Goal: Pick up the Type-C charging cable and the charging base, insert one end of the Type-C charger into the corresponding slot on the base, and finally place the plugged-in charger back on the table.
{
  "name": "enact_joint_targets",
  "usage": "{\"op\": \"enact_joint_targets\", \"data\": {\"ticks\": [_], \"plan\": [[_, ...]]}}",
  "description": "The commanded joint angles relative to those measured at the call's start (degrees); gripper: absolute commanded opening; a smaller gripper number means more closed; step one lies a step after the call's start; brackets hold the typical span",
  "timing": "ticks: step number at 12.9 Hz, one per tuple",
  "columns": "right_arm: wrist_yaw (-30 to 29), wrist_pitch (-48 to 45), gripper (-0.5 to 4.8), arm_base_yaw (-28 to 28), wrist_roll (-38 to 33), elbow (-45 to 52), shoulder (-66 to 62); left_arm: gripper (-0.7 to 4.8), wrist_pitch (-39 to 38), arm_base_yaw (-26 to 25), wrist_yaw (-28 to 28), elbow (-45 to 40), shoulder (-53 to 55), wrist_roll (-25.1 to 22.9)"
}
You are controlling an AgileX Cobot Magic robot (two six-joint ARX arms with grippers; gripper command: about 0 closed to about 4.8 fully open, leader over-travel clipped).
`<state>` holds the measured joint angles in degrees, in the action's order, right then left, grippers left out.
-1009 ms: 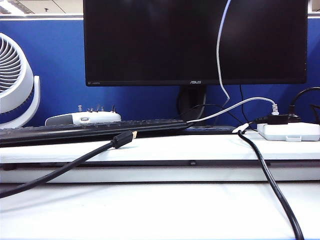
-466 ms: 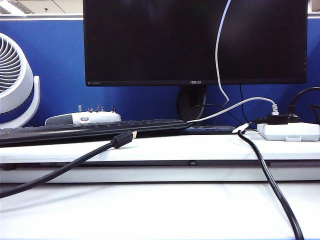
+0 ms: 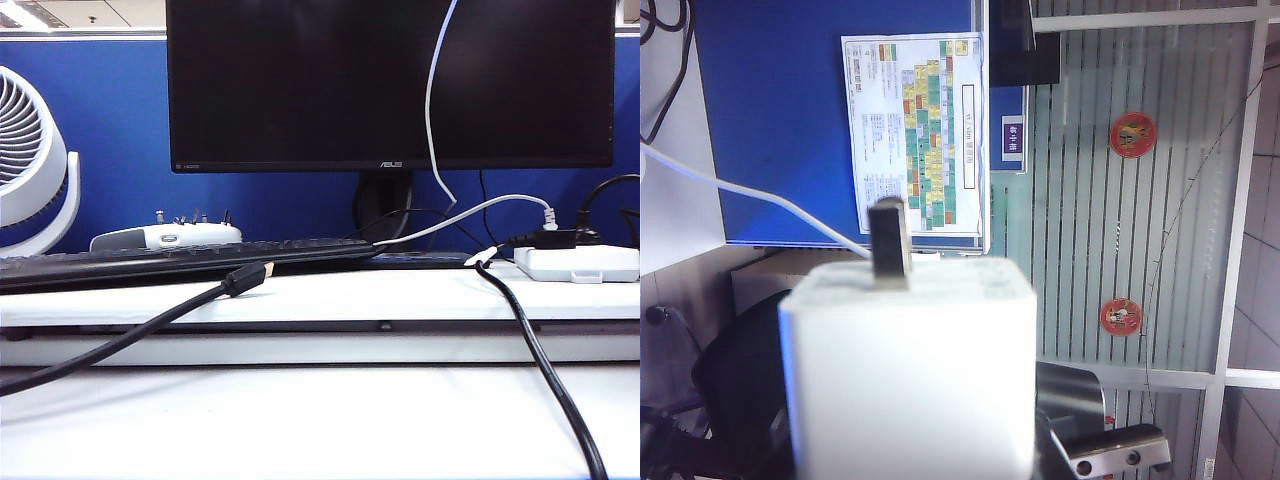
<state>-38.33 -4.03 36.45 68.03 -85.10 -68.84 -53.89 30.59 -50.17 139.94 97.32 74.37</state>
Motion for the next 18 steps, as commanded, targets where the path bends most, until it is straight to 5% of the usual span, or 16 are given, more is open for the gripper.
{"op": "enact_joint_targets", "data": {"ticks": [1,18], "plan": [[2.6,-0.1,-0.04,0.1,0.0,-0.2,-0.2,1.21,1.2,0.2,-1.5,0.3,-0.5,-0.9],[9.9,8.7,-0.05,-0.5,6.1,-0.2,0.1,1.2,1.2,0.3,-1.7,0.4,-0.6,-6.6]]}}
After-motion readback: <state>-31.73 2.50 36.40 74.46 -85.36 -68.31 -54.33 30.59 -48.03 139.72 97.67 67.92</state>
